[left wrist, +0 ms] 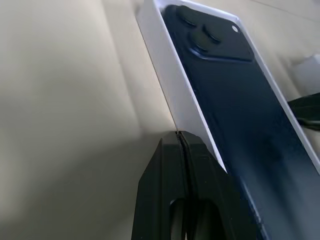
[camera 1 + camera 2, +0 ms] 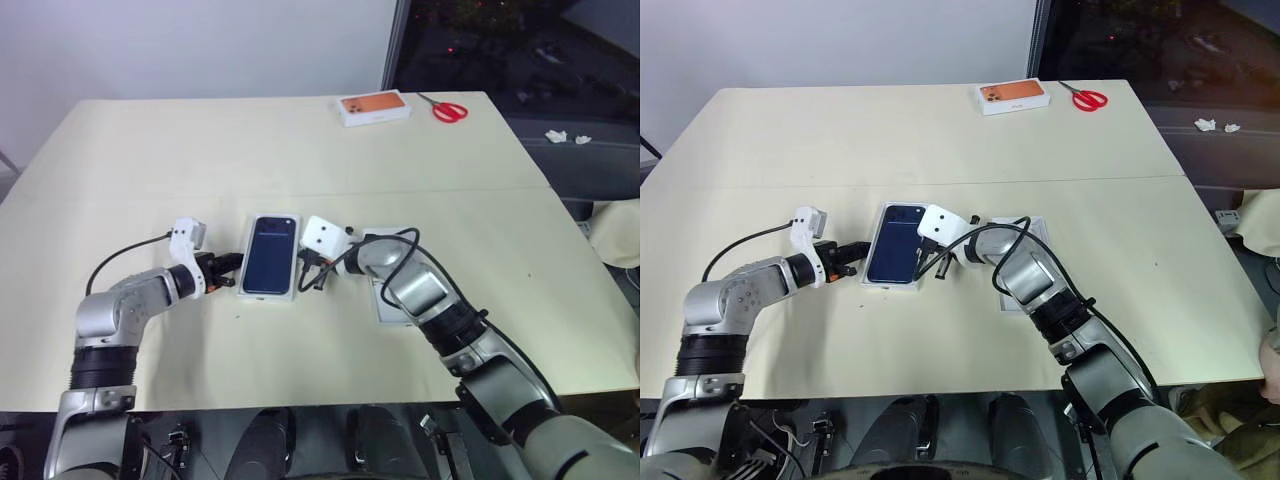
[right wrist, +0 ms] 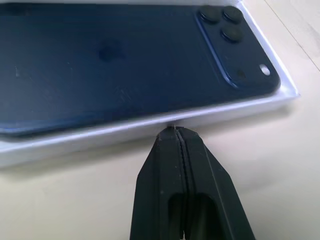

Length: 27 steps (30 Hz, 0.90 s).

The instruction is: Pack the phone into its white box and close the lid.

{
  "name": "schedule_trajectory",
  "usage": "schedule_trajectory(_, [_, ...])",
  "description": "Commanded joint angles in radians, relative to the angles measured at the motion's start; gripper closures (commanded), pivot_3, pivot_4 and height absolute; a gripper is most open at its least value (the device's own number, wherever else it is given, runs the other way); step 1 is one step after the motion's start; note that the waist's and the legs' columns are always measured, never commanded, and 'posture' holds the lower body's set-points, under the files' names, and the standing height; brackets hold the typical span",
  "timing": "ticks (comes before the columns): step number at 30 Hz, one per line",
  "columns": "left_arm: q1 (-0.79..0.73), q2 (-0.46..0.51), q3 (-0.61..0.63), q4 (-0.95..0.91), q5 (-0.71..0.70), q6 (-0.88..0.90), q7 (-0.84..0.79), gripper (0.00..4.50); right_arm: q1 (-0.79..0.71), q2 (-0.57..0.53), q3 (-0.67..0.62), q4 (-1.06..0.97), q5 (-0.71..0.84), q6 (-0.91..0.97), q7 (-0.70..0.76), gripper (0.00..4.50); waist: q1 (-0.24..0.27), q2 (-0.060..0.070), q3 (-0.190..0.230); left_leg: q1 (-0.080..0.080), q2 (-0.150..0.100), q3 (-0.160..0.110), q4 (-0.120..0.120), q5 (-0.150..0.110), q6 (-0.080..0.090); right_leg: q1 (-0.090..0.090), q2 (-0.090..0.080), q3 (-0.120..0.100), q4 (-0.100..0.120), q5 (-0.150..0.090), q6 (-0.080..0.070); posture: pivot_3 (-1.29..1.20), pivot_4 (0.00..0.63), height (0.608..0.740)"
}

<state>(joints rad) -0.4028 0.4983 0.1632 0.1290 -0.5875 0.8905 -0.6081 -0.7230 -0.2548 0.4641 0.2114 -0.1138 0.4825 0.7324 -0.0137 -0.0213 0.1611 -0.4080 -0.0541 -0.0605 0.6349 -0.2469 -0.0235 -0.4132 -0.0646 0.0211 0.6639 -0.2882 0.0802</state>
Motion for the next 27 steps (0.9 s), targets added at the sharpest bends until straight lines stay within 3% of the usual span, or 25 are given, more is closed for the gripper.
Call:
schedule_trajectory(1, [0.013, -0.046, -0.066, -0.047, -0.002, 0.038, -0.006, 4.45, -0.002, 0.002, -0.014, -0.036, 0.002, -0.006, 0.007, 4.49, 0.002, 0.000, 0.000, 0.000, 0.000, 0.000, 0.000, 0.000, 0.000, 0.000, 0.000, 0.000, 0.000, 0.000, 0.000, 0.00, 0.150, 0.740])
schedule_trajectory(17, [-0.011, -0.133, -0.082, -0.075, 0.007, 0.081, 0.017, 4.45, 0.042, -0.087, -0.028, -0.110, 0.006, 0.029, 0.061, 4.49, 0.004, 0.000, 0.000, 0.000, 0.000, -0.001, 0.004, -0.001, 0.002, 0.003, 0.000, -0.002, 0.000, 0.000, 0.000, 0.00, 0.150, 0.740])
schedule_trajectory(27, [-0.117, -0.344, -0.212, -0.010, 0.062, 0.044, 0.021, 4.45, 0.172, -0.319, -0.097, -0.292, 0.022, 0.110, 0.163, 4.49, 0.044, 0.001, 0.000, 0.000, -0.003, -0.002, 0.013, -0.006, 0.010, 0.010, -0.002, -0.004, -0.004, 0.000, 0.000, 0.00, 0.150, 0.740])
